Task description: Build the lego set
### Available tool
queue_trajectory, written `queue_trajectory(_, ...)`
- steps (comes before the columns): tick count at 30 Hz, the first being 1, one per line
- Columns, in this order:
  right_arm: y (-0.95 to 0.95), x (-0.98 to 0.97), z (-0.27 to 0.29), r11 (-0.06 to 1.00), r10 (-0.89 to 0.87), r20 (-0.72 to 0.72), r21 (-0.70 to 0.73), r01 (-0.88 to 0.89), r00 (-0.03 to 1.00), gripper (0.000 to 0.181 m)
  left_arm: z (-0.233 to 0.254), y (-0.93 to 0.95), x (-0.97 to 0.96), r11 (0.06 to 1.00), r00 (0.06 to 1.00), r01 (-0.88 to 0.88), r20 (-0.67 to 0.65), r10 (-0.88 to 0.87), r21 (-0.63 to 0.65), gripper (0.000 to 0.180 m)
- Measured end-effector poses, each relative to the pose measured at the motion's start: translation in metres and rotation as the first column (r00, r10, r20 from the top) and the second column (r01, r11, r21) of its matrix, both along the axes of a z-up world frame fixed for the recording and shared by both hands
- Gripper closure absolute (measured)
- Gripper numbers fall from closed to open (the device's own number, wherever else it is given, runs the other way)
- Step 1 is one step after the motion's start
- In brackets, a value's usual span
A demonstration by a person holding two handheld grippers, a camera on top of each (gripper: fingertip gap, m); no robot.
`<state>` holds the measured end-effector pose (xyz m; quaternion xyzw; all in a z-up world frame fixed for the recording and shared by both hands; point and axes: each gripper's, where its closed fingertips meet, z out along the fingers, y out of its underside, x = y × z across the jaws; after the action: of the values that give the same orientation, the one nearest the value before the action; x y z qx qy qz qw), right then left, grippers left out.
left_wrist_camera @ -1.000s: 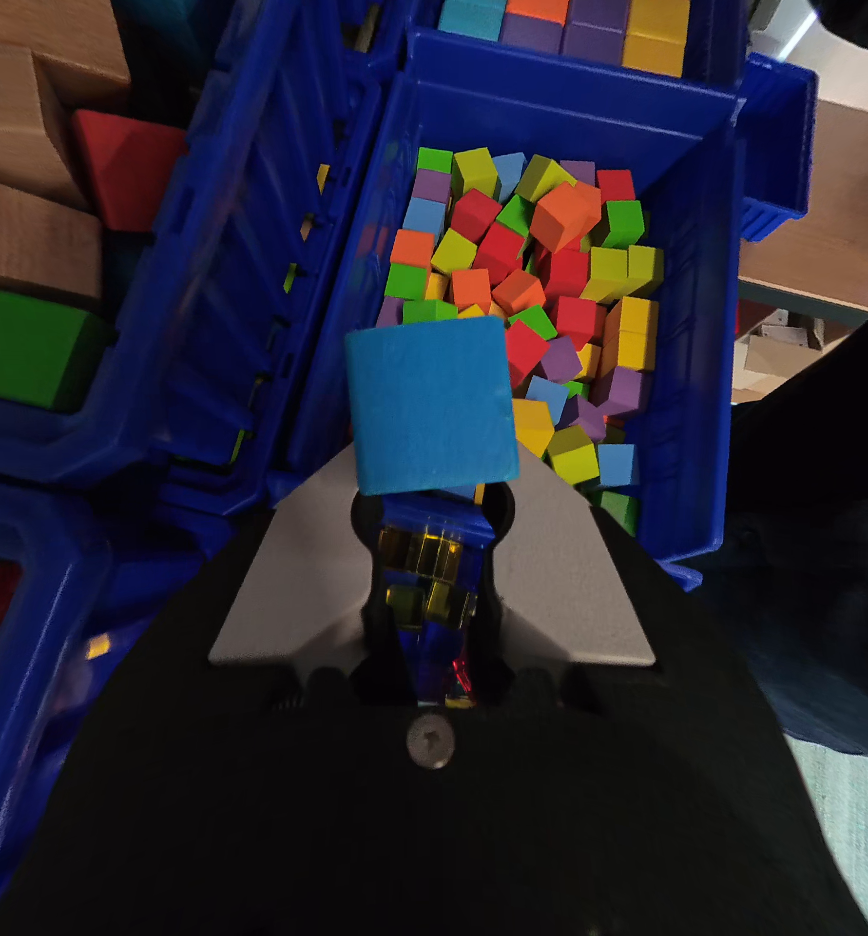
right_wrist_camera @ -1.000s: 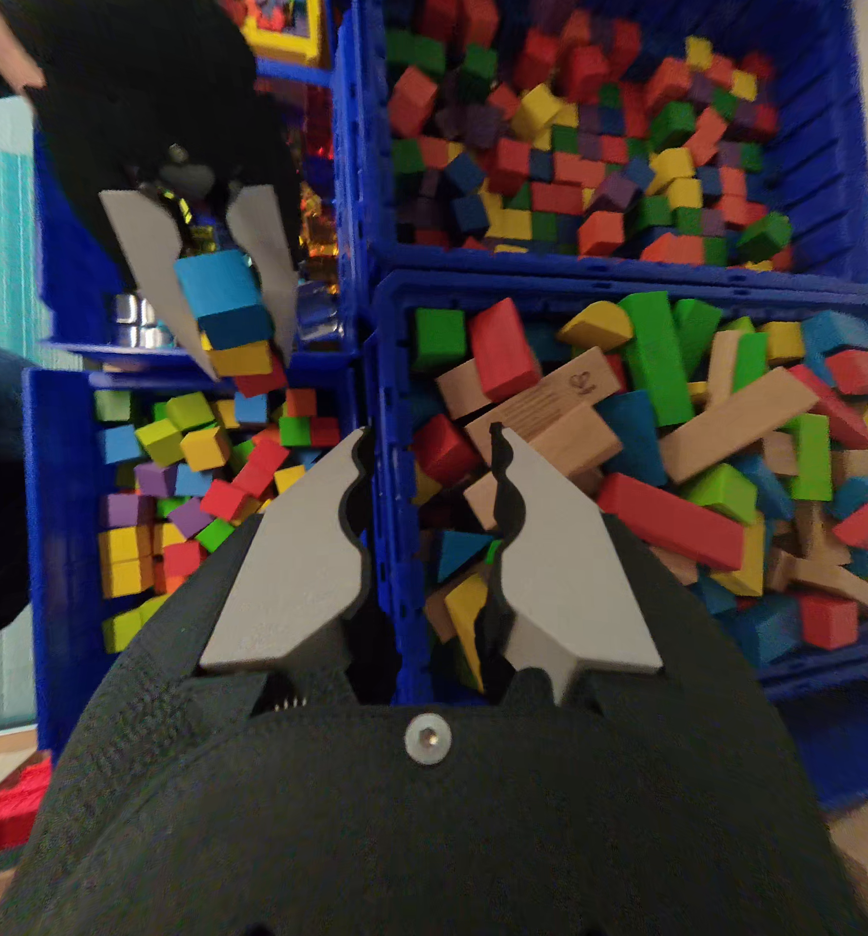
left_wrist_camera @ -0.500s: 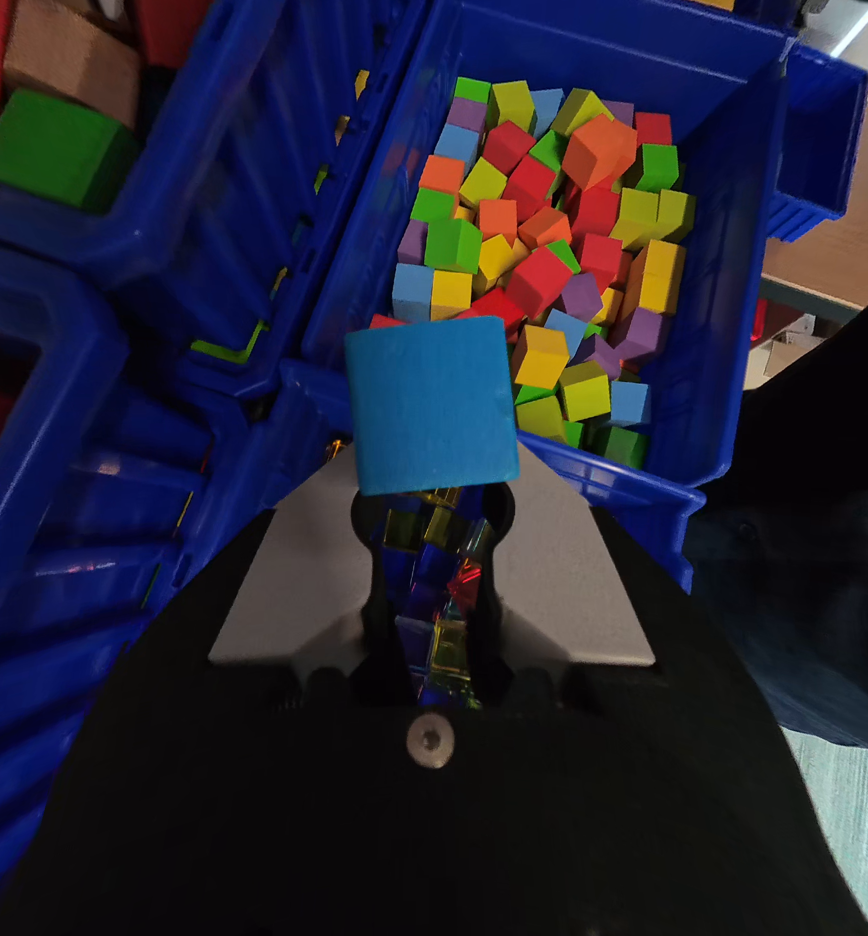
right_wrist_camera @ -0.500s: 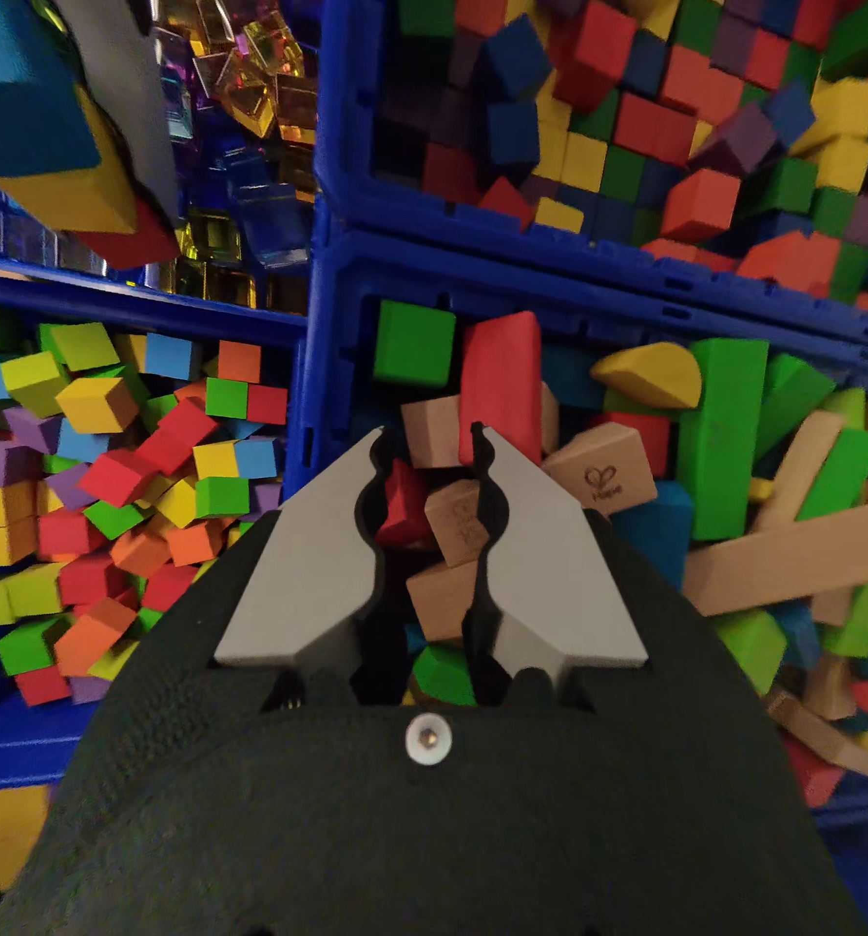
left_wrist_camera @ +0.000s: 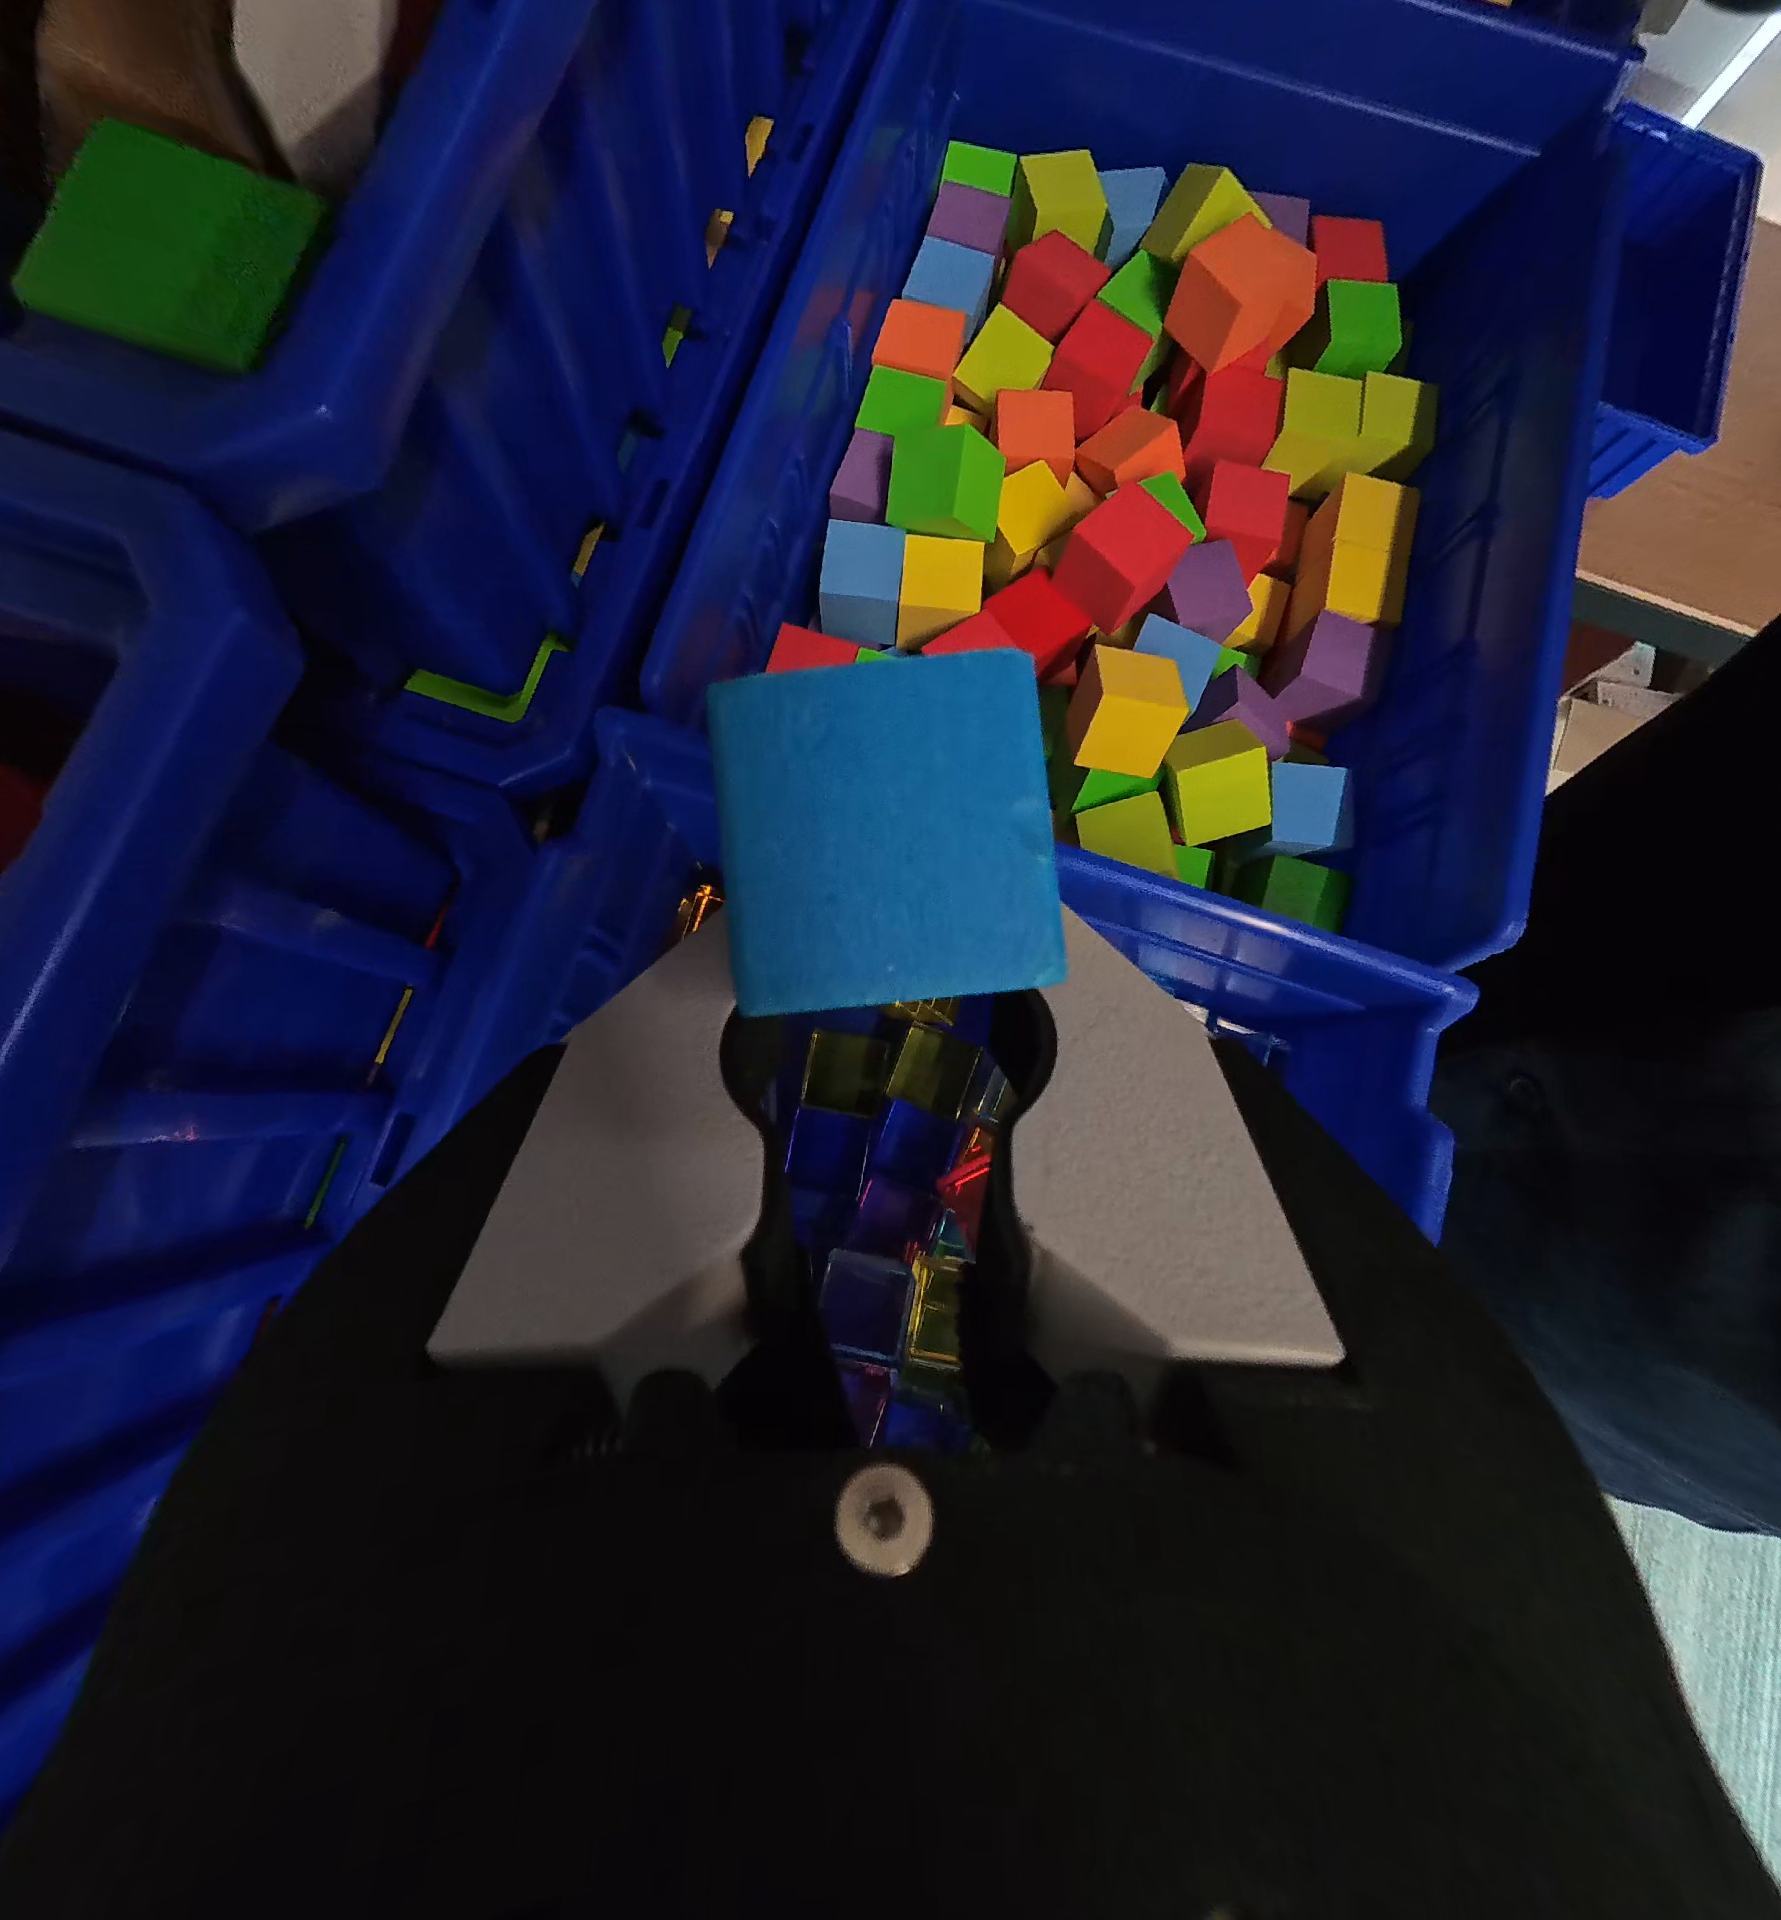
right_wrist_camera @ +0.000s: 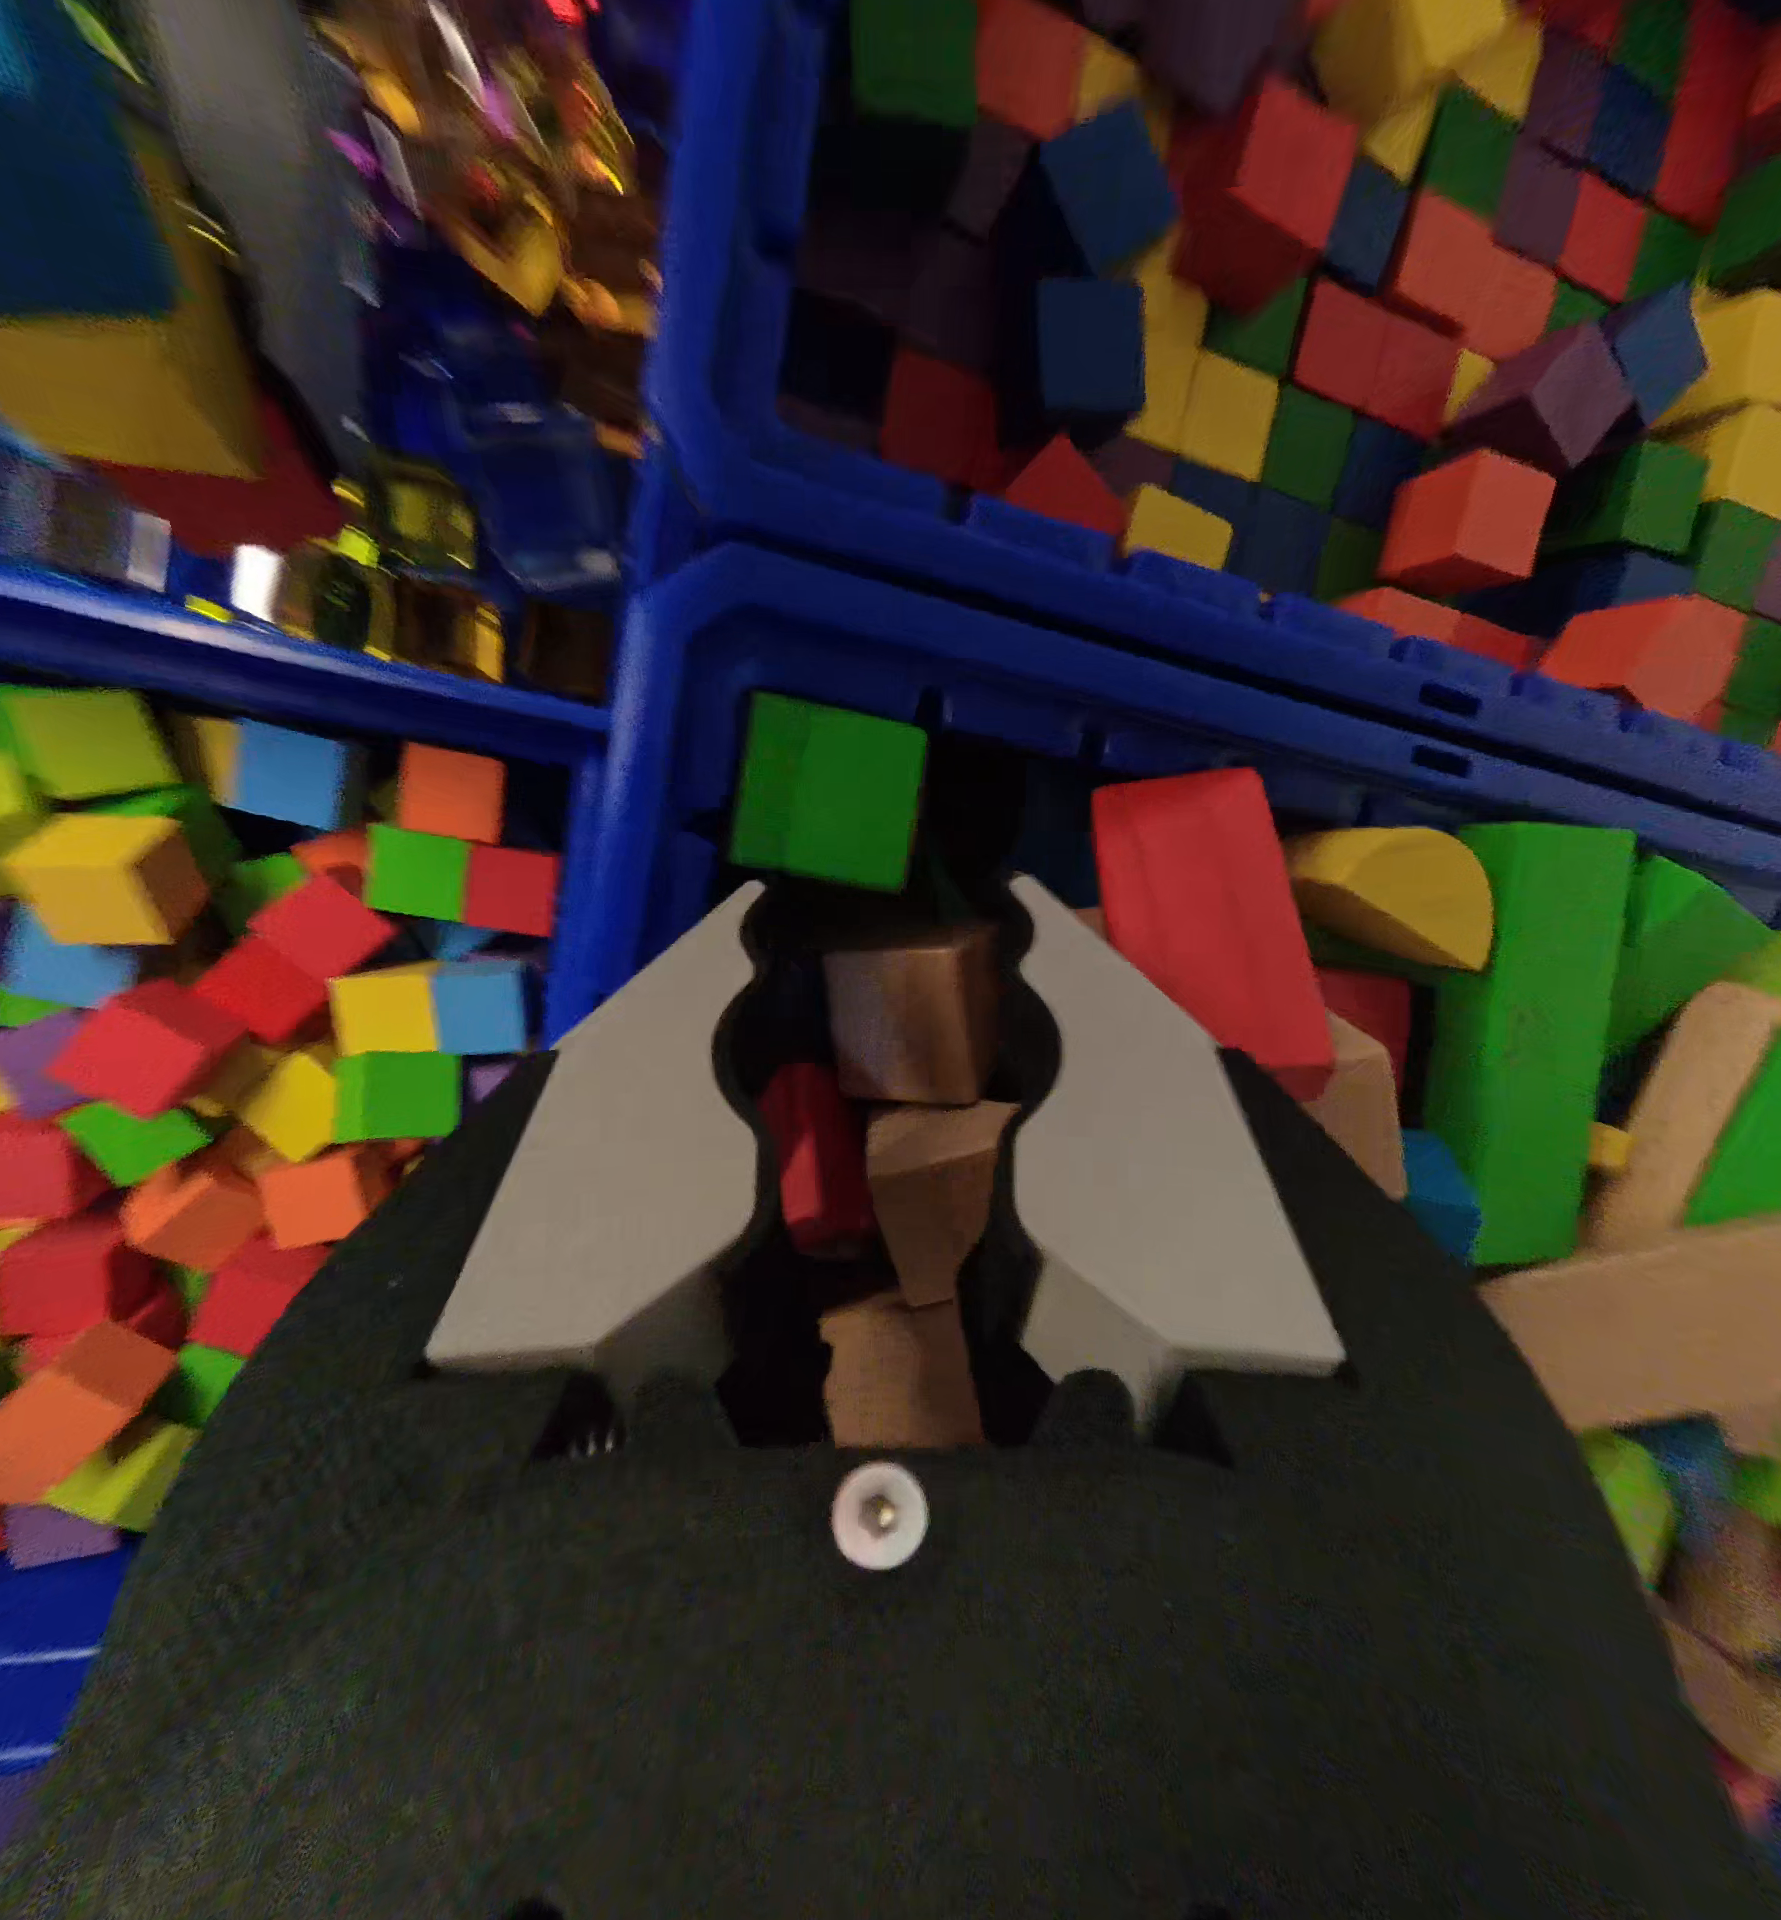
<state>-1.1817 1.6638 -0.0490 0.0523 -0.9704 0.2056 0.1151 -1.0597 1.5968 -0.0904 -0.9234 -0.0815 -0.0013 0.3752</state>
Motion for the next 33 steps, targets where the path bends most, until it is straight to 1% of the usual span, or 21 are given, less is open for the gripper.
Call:
queue_trajectory(1,0.001,0.003,0.003,1.000,0.003,0.024,-0.012,-0.003,1.000,0.144,0.000,-0.001,-0.001,1.000,1.000,-0.001,0.000,0.001,0.000,0.146)
queue_trajectory(2,0.000,0.002,0.006,1.000,-0.007,0.034,-0.025,0.007,0.999,0.138,-0.001,-0.001,-0.001,1.000,1.000,-0.002,0.001,0.002,0.000,0.146)
queue_trajectory(3,-0.002,0.006,0.009,0.999,-0.008,0.071,-0.049,0.011,0.997,0.138,-0.001,-0.001,-0.002,1.000,1.000,-0.003,0.003,0.003,0.000,0.146)
queue_trajectory(4,-0.003,0.010,0.009,0.999,-0.005,0.114,-0.050,0.011,0.993,0.146,-0.001,-0.002,-0.002,1.000,1.000,-0.003,0.004,0.003,-0.002,0.146)
queue_trajectory(6,-0.002,0.007,0.008,0.998,-0.037,0.144,-0.047,0.045,0.989,0.142,-0.002,-0.001,-0.003,1.000,1.000,-0.002,0.004,0.002,0.001,0.146)
queue_trajectory(8,-0.001,0.009,0.004,0.997,-0.058,0.187,-0.039,0.066,0.981,0.148,-0.002,-0.001,-0.002,1.000,1.000,0.001,0.006,-0.001,0.004,0.146)
queue_trajectory(10,-0.002,0.009,0.008,0.995,-0.057,0.193,-0.074,0.073,0.979,0.145,-0.003,0.000,-0.001,1.000,1.000,0.003,0.006,-0.003,0.003,0.146)
queue_trajectory(11,-0.003,0.014,0.011,0.993,-0.050,0.220,-0.097,0.073,0.974,0.149,-0.003,0.000,-0.001,1.000,1.000,0.003,0.006,-0.003,0.003,0.146)
queue_trajectory(12,-0.004,0.019,0.014,0.991,-0.034,0.244,-0.120,0.065,0.969,0.145,-0.003,0.000,-0.001,1.000,1.000,0.002,0.005,-0.002,0.002,0.146)
queue_trajectory(13,-0.006,0.022,0.017,0.989,-0.017,0.241,-0.138,0.052,0.970,0.151,-0.003,0.000,-0.001,1.000,1.000,0.001,0.005,-0.001,0.003,0.146)
queue_trajectory(14,-0.007,0.022,0.016,0.989,-0.017,0.225,-0.138,0.049,0.974,0.152,-0.003,-0.001,-0.001,1.000,1.000,0.000,0.007,0.000,0.005,0.146)
queue_trajectory(15,-0.006,0.018,0.012,0.991,-0.041,0.209,-0.115,0.066,0.977,0.147,-0.003,-0.002,-0.001,1.000,1.000,-0.002,0.007,0.002,0.004,0.146)
queue_trajectory(17,-0.014,0.018,0.010,0.988,-0.036,0.235,-0.135,0.070,0.971,0.152,-0.003,-0.002,-0.002,1.000,1.000,-0.006,0.007,0.006,0.004,0.146)
queue_trajectory(18,-0.012,0.015,0.010,0.989,-0.052,0.215,-0.123,0.080,0.975,0.152,-0.003,-0.002,-0.002,1.000,1.000,-0.006,0.007,0.006,0.006,0.146)
queue_trajectory(19,-0.005,0.004,0.006,0.991,-0.106,0.142,-0.068,0.116,0.984,0.148,-0.002,-0.001,-0.001,1.000,1.000,-0.007,0.005,0.007,0.007,0.146)
queue_trajectory(20,-0.002,-0.001,0.004,0.993,-0.110,0.086,-0.041,0.114,0.990,0.147,-0.002,0.000,0.000,1.000,1.000,-0.006,0.005,0.006,0.007,0.146)
queue_trajectory(21,-0.003,-0.003,0.003,0.992,-0.122,0.067,-0.032,0.124,0.990,0.146,-0.002,0.000,0.001,1.000,1.000,-0.006,0.005,0.006,0.006,0.146)
queue_trajectory(22,-0.005,-0.002,0.001,0.992,-0.124,0.072,-0.025,0.126,0.990,0.142,-0.002,-0.001,0.001,1.000,1.000,-0.007,0.004,0.007,0.004,0.146)
queue_trajectory(24,-0.008,-0.002,-0.001,0.992,-0.121,0.076,-0.030,0.124,0.990,0.141,-0.002,-0.002,0.002,1.000,1.000,-0.011,0.005,0.011,0.007,0.146)
queue_trajectory(30,-0.009,-0.001,-0.004,0.993,-0.116,0.062,-0.009,0.117,0.991,0.148,-0.003,-0.006,0.006,1.000,1.000,-0.030,0.005,0.030,0.003,0.146)
queue_trajectory(33,-0.007,-0.006,0.001,0.990,-0.133,0.035,-0.049,0.134,0.991,0.148,-0.003,-0.007,0.009,0.999,0.999,-0.040,0.006,0.040,0.006,0.146)
